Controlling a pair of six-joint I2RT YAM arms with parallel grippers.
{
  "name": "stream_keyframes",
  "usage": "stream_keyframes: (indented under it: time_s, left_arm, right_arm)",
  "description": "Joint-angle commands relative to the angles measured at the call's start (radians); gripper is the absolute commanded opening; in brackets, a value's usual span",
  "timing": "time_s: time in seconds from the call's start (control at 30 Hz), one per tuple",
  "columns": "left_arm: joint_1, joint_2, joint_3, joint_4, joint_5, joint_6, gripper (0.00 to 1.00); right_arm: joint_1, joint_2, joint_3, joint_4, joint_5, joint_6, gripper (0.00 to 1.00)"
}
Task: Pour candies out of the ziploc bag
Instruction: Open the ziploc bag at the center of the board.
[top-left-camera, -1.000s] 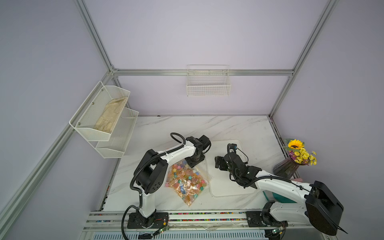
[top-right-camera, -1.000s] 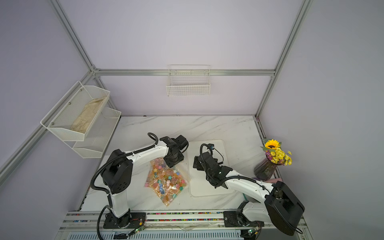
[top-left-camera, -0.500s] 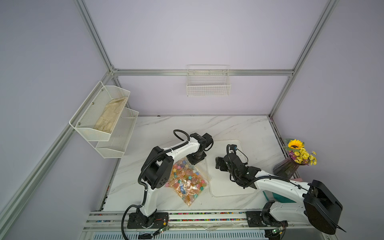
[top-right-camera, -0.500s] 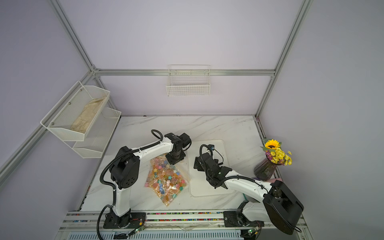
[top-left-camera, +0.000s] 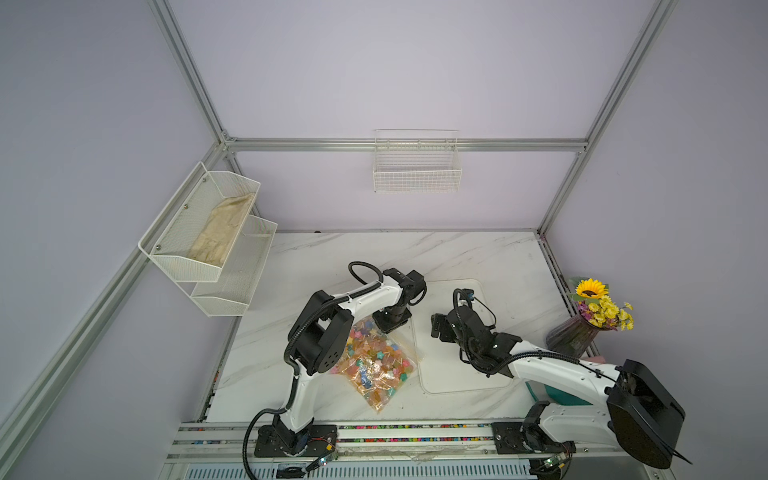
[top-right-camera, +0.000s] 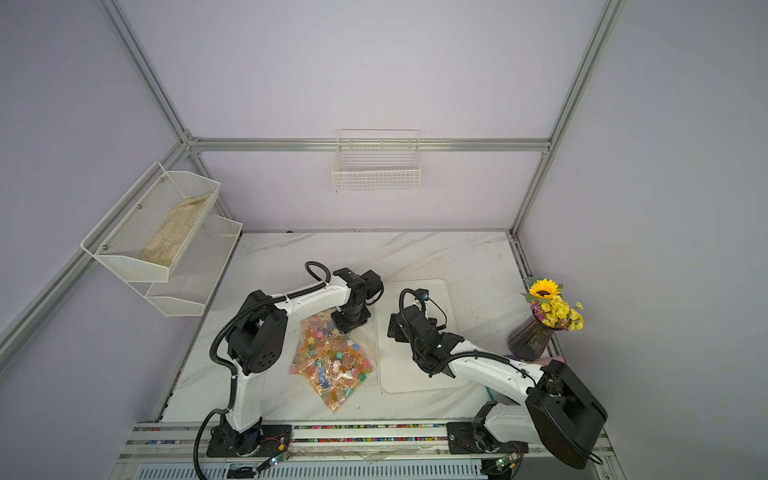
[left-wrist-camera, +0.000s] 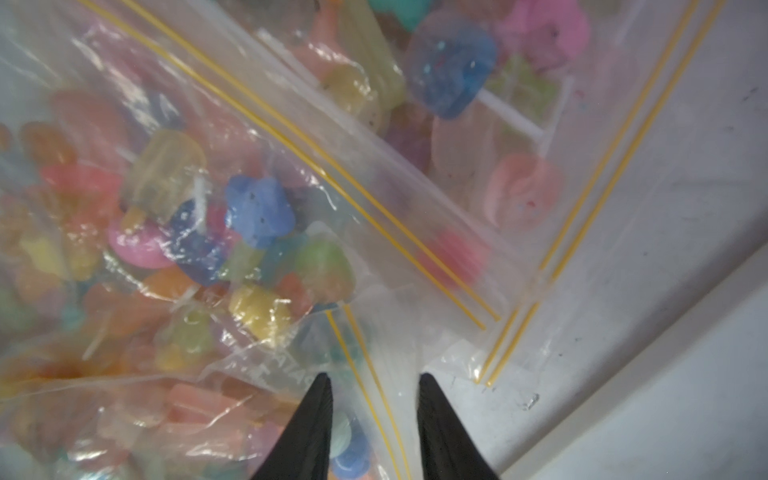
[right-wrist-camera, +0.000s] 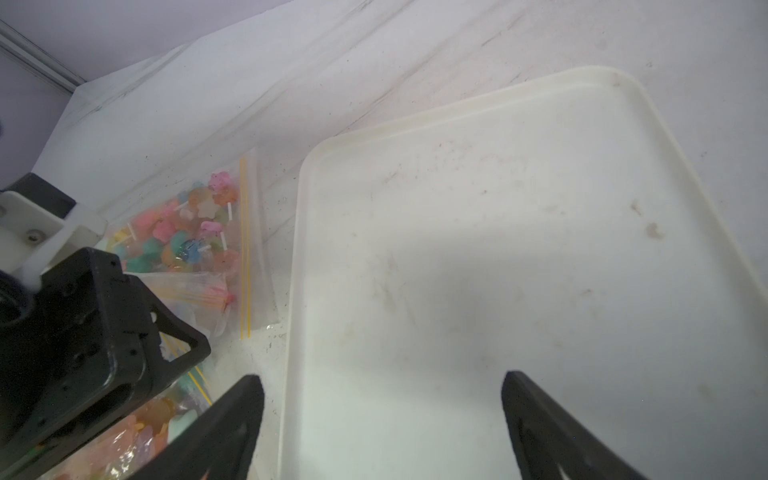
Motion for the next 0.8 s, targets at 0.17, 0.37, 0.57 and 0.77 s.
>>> stream_keyframes:
  time_s: [0.17, 0.37, 0.57, 0.77]
  left_arm:
    - [-0.006, -0.006, 0.078, -0.021, -0.001, -0.017, 0.24]
    - [-0.012, -0.002, 0.069, -0.021, 0.004, -0.019, 0.14]
    - [-0.015, -0.001, 0.065, -0.021, 0.006, -0.022, 0.09]
    - [-0.020, 0.006, 0.058, -0.020, 0.008, -0.025, 0.03]
  right_arm:
    - [0.002, 0.003, -0.008, 0.013, 0.023, -0.012, 0.92]
    - [0.000, -0.001, -0.006, 0.013, 0.024, -0.015, 0.93]
    - [0.002, -0.008, -0.004, 0.011, 0.027, -0.019, 0.92]
    - [0.003, -0.021, -0.003, 0.006, 0.029, -0.021, 0.93]
